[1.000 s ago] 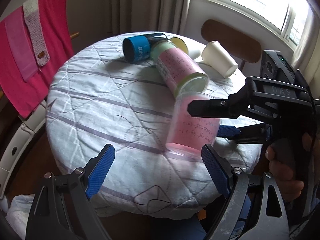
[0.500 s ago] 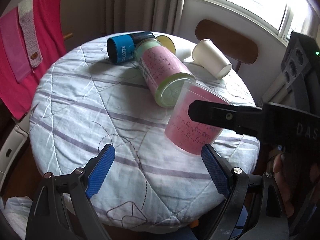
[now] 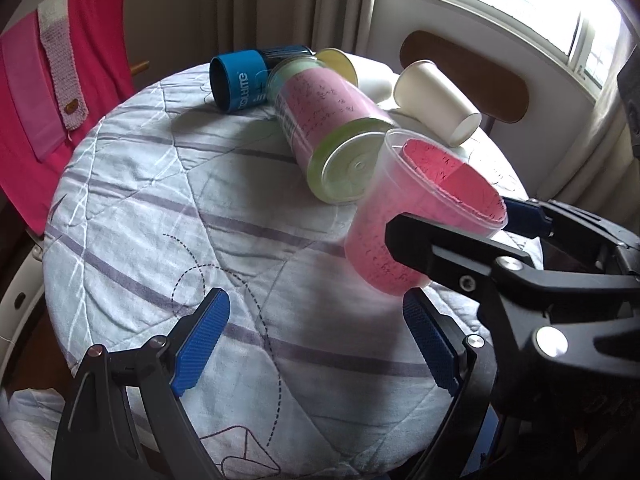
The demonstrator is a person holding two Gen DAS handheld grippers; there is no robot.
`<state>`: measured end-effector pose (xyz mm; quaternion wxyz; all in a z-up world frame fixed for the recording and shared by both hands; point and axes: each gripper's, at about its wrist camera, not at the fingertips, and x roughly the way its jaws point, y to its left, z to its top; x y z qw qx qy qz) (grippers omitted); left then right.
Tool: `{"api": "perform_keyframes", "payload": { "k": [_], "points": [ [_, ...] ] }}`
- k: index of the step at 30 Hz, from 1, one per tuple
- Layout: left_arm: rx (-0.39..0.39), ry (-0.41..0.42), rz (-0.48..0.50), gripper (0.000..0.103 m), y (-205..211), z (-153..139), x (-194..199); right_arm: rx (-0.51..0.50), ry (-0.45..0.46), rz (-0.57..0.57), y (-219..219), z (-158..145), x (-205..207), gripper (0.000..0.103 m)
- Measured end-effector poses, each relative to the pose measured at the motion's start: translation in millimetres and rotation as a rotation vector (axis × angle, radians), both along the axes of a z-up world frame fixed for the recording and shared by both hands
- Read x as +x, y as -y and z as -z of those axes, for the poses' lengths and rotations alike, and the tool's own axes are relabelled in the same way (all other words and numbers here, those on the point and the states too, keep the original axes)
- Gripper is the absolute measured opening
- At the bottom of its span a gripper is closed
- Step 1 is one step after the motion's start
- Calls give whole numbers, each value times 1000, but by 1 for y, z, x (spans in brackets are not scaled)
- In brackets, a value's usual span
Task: Flip cup upright
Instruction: 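Lower the upright pink cup onto the table with the right tool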
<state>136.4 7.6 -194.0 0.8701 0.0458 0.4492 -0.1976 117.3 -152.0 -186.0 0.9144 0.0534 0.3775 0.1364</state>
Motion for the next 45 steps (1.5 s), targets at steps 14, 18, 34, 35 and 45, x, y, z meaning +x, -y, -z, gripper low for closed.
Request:
{"api": "perform_keyframes", "payload": {
  "k": [14,18,34,35,45],
  "points": [
    [14,32,-7,90,-7,-6,-10,-193,47,-101,-25,-3,-5,67],
    [27,53,-3,93,-5,-11,-14,-190,43,-100,-23,-4,-4,67],
    [35,68,-18,100,-2,-17,-26,-191,52,-99,-12,-12,-15,68],
    [36,69,-20,101,-2,-17,-26,-191,60,-103,-11,-12,-16,68],
    [65,54,-23,101,7,-10,-27,-271,151,-119,-9,-5,-14,68]
  ]
}}
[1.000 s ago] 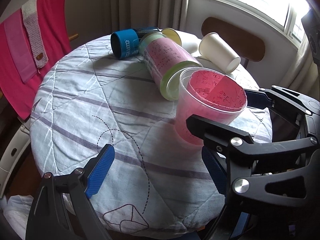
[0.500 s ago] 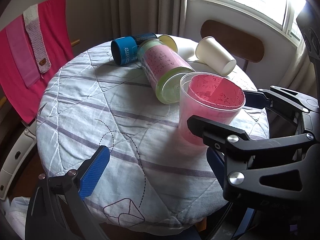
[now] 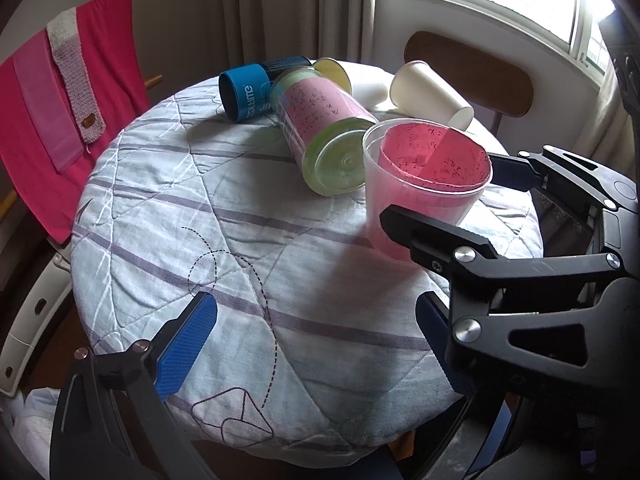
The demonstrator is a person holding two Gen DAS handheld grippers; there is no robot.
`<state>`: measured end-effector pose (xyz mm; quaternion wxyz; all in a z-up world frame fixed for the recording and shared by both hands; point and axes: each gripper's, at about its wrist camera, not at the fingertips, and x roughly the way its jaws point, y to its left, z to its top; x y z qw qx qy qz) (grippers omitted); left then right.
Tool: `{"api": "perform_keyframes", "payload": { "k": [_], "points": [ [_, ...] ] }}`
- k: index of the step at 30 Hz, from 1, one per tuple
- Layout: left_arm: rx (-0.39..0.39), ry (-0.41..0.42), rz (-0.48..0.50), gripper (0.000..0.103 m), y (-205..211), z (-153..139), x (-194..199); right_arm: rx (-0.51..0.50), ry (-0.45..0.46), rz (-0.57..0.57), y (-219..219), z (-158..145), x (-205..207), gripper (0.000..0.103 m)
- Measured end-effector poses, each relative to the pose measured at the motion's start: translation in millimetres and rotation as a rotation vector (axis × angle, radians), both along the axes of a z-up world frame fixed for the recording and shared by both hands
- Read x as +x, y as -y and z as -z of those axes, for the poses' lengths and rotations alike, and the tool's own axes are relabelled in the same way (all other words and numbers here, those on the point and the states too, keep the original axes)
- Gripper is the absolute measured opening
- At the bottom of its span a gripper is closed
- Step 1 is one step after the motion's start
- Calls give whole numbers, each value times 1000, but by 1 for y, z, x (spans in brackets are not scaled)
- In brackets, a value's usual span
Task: Flip cup upright
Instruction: 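Lower the upright pink cup onto the table with the right tool, then open the right tool and withdraw it from the pink cup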
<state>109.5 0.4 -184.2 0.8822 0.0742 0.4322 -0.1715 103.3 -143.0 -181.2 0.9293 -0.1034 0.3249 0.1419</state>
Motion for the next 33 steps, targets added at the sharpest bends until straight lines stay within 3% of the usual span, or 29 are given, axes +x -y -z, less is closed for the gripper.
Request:
{"api": "perform_keyframes", "payload": {
  "k": [5,7,33],
  "points": [
    [-9,-14,4,101,1,1,0,-1,-26,5,2,1,2,70],
    [-8,-11,3,101,1,0,0,21,-33,9,5,0,1,80],
    [-8,101,28,103,34,-37,-31,82,-27,47,64,-25,-33,80]
  ]
}}
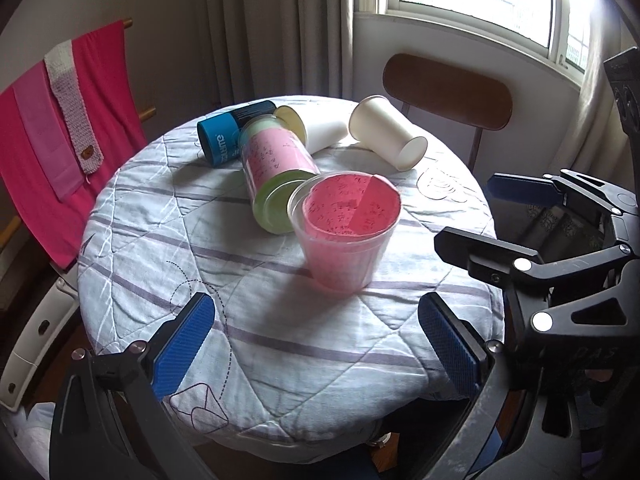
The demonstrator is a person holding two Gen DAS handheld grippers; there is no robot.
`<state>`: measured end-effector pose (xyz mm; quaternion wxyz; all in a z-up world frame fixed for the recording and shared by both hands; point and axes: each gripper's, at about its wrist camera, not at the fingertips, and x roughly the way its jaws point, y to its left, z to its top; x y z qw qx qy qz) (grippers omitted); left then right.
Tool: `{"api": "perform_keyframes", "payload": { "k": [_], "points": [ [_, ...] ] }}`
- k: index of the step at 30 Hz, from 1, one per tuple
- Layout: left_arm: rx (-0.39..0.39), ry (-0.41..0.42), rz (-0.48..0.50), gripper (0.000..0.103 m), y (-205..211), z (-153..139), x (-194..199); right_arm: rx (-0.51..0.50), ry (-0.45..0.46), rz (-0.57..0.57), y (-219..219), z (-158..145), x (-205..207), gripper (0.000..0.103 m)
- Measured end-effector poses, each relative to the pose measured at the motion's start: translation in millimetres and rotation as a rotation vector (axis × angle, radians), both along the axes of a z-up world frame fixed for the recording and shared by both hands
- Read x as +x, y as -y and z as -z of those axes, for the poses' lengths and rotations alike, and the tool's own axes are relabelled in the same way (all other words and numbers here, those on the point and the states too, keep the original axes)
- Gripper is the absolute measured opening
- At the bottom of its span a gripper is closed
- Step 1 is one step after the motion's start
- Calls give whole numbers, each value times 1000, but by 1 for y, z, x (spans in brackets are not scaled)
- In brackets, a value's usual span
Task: Flip cup upright
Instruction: 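Open the right tool and withdraw it from the pink cup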
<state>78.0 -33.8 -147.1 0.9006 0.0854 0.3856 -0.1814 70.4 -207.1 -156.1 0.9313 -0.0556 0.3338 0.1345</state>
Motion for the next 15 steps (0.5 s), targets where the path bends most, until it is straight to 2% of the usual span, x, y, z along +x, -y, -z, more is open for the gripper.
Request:
{"api": "perform_keyframes", "payload": {
  "k": [5,15],
  "points": [
    [-7,25,-20,103,9,-11,-10,-1,24,16,13,-8,-10,80],
    [-26,190,-147,103,12,-49,-41,24,125,80,25,-43,-37,80]
  ]
}}
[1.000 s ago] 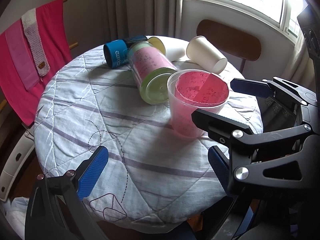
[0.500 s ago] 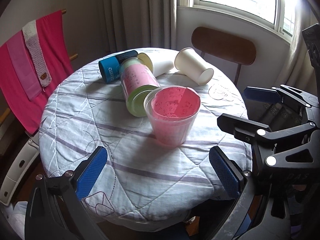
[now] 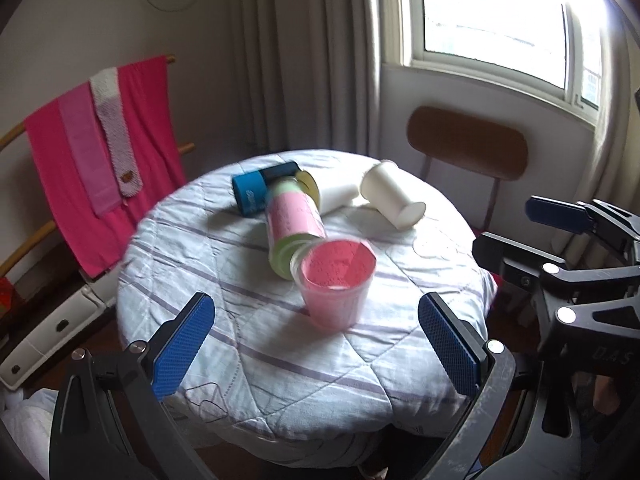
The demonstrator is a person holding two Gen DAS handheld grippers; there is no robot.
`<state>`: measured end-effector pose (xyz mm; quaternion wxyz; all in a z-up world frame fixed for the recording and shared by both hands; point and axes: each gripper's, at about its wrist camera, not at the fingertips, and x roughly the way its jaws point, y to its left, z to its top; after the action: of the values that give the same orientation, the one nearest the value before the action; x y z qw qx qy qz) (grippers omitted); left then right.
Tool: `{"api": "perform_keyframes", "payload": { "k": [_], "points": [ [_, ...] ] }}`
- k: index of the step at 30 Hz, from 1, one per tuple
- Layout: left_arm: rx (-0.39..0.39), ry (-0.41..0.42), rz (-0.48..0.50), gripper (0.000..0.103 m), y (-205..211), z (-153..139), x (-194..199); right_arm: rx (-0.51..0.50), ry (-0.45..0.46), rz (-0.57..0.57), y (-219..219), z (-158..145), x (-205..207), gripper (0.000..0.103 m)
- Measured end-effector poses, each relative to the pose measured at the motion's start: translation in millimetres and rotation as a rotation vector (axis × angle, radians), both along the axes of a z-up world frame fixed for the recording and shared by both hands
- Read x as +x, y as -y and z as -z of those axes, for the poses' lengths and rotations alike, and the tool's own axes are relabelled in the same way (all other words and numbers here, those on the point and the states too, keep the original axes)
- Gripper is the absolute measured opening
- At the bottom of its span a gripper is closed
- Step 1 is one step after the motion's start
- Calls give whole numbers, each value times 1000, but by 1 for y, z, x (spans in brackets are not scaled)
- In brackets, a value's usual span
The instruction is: Flip cup upright
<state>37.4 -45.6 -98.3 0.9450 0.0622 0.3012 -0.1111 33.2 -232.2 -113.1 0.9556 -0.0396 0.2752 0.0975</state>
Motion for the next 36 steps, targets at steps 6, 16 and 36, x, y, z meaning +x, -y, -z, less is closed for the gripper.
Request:
{"api": "perform_keyframes", "payload": {
  "k": [6,16,36],
  "points": [
    [33,84,-71,103,8,-16,-19,31,31,13,5,-15,-11,80],
    [6,93,-99,103,10,-38,-27,74,80,81,22,-35,-24,81],
    [-56,95,-151,103,0,-73,-25,76,39,157,35,-51,-18,81]
  ]
}}
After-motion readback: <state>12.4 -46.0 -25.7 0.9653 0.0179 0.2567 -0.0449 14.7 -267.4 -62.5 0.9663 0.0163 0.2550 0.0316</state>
